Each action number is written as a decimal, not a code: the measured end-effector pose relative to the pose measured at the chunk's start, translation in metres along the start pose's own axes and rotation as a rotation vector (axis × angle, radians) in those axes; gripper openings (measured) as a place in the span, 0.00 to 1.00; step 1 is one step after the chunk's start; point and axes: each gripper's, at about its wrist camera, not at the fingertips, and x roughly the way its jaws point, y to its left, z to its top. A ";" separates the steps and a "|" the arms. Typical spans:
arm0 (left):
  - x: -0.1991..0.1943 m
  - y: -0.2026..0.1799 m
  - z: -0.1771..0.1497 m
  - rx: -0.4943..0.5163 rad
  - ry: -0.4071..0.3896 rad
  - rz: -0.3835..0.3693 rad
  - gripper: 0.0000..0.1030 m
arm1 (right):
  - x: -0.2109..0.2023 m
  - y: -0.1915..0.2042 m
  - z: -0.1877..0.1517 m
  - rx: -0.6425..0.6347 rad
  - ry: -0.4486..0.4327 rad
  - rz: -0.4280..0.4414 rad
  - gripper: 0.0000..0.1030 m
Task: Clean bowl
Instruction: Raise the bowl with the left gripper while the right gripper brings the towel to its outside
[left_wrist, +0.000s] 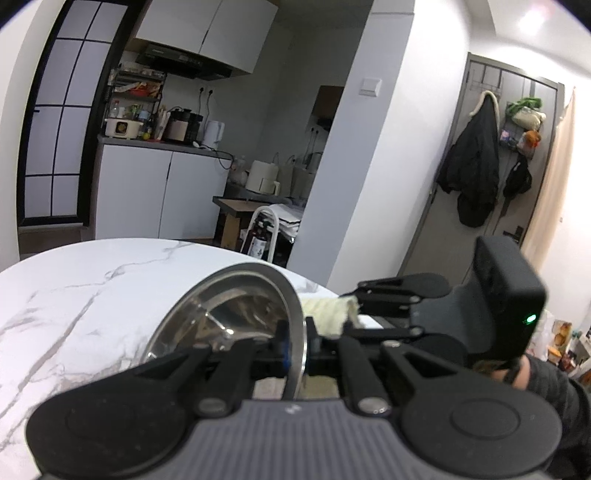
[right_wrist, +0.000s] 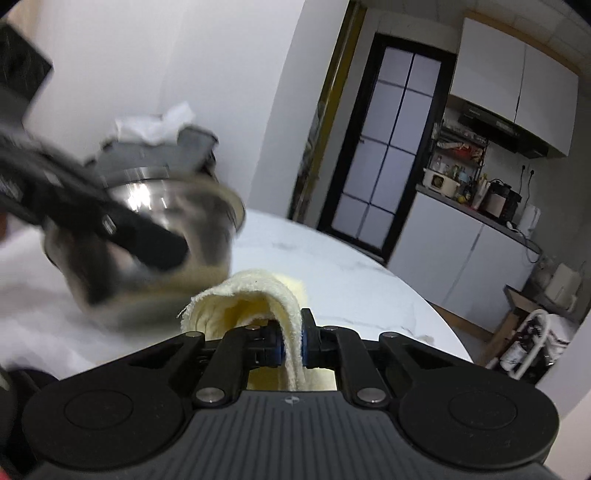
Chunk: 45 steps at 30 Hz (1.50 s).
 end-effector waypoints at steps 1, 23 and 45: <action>0.001 -0.001 0.000 0.007 0.004 -0.001 0.07 | -0.005 -0.001 0.002 0.026 -0.028 0.031 0.10; -0.023 -0.002 -0.001 0.101 -0.053 -0.123 0.09 | -0.018 -0.029 0.000 0.186 -0.203 0.209 0.10; -0.036 0.025 0.003 -0.136 -0.293 -0.406 0.09 | -0.001 -0.050 -0.021 0.323 -0.189 0.365 0.10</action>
